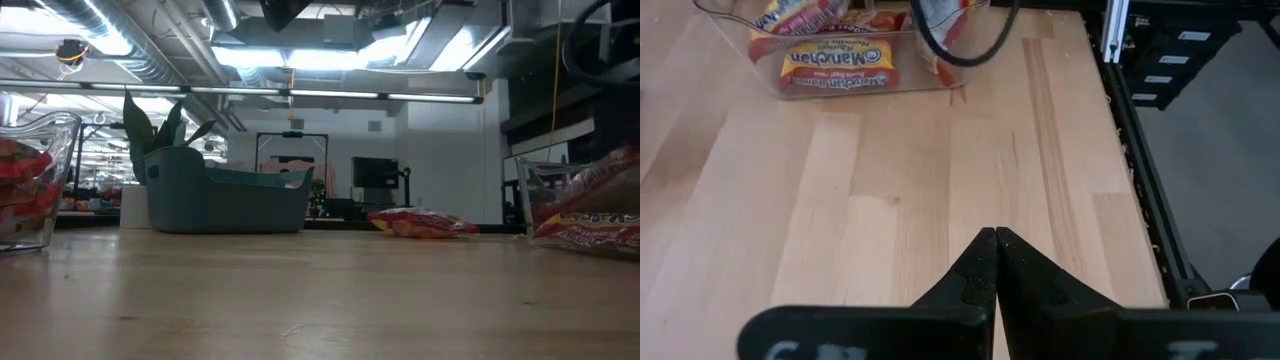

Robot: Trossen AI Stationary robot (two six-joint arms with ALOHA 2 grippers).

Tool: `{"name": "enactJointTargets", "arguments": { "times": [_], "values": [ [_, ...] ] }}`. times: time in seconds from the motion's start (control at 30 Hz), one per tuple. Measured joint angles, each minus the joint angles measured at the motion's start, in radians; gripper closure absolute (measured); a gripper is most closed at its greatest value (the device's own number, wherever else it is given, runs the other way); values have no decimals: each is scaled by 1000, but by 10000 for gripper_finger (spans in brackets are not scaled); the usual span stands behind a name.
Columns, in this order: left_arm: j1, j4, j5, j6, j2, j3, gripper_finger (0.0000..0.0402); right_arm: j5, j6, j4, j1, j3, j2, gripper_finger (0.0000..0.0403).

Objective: Sort Maruchan noodles
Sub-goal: Put the red noodle pack into the right transparent bin, then put the red noodle pack into the red transparent bin

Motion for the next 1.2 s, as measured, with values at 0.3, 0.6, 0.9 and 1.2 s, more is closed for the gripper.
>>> {"name": "enactJointTargets", "arguments": {
  "times": [0.3,0.6,0.9,1.2],
  "values": [
    [0,0,1,2,0,0,401,-54,-138,65,0,29,-4,276],
    [0,9,57,3,0,0,401,28,-173,-137,-2,230,-5,173],
    [0,-16,94,50,-113,0,401,444,-539,52,-265,428,-3,171],
    [-17,-163,-30,57,-257,2,401,229,-1147,679,-743,257,0,171]
  ]
}}
